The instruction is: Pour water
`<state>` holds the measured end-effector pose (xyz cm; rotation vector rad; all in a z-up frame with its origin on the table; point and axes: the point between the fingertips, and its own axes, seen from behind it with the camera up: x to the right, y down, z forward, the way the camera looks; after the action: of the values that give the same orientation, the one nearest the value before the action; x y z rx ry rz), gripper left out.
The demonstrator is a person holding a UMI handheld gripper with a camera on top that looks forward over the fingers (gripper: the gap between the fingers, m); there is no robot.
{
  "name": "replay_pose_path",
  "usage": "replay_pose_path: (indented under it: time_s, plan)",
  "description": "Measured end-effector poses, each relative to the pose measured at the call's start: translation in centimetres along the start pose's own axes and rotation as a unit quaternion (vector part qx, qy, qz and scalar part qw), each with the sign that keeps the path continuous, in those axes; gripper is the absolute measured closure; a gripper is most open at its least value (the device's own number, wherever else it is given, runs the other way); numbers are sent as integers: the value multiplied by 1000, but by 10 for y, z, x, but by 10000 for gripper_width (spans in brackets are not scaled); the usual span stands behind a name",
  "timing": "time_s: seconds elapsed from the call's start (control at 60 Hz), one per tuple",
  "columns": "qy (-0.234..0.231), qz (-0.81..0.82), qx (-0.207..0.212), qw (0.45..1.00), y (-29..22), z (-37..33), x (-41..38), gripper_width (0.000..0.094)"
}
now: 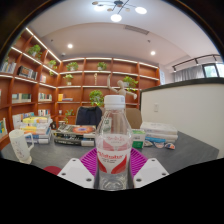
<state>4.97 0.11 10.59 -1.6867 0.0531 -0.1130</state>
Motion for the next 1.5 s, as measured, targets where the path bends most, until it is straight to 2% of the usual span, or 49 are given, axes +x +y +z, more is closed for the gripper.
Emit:
replay_pose_path:
  time_s: [0.05, 0.267, 0.417, 0.517, 0.667, 0.85, 1.133, 1.3, 1.383, 1.5]
  plan:
    - [-2, 3, 11, 1000, -1, -1, 1, 557]
    - [0, -37, 13, 999, -3, -1, -3, 557]
    - [-7, -151, 3, 989, -11, -1, -29, 558]
    - [-26, -269, 5, 963, -20, 0, -61, 557]
    - [-29, -463, 37, 885, -37, -3, -115, 558]
    - [-18, -656, 84, 750, -64, -9, -173, 559]
    - [10, -807, 132, 576, -97, -8, -230, 559]
    - [36, -881, 158, 444, -105, -6, -252, 559]
    - [40, -893, 161, 418, -103, -2, -255, 557]
    - [43, -883, 146, 445, -102, 3, -247, 557]
